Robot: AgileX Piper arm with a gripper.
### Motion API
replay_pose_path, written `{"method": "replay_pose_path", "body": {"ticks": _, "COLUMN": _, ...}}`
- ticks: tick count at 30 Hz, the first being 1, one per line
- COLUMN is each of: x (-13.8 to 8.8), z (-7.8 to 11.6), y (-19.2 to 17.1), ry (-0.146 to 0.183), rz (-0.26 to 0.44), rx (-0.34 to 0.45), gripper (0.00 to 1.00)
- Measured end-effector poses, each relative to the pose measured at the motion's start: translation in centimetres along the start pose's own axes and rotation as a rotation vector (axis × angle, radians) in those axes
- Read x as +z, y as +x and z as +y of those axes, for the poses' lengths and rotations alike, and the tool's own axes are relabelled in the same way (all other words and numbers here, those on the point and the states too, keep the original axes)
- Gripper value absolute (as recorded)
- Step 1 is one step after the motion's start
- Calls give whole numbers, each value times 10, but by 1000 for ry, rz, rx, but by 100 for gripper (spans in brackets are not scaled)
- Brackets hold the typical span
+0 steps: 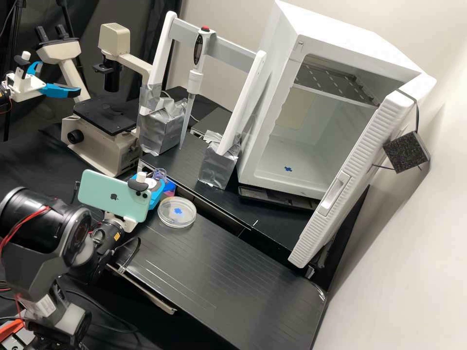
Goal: Close the bottle
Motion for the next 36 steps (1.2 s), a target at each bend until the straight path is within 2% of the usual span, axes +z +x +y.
{"method": "replay_pose_path", "body": {"ticks": 5, "x": -9, "z": 7, "y": 8, "ry": 2, "rz": 43, "rx": 36, "gripper": 0}}
{"method": "replay_pose_path", "body": {"ticks": 8, "x": -14, "z": 11, "y": 14, "ry": -9, "rz": 64, "rx": 57, "gripper": 0}}
{"method": "replay_pose_path", "body": {"ticks": 13, "x": -18, "z": 14, "y": 27, "ry": -10, "rz": 77, "rx": 75, "gripper": 0}}
{"method": "replay_pose_path", "body": {"ticks": 26, "x": -14, "z": 7, "y": 52, "ry": -32, "rz": 42, "rx": 61, "gripper": 0}}
{"method": "replay_pose_path", "body": {"ticks": 36, "x": -7, "z": -4, "y": 63, "ry": -51, "rz": 9, "rx": 20, "gripper": 0}}
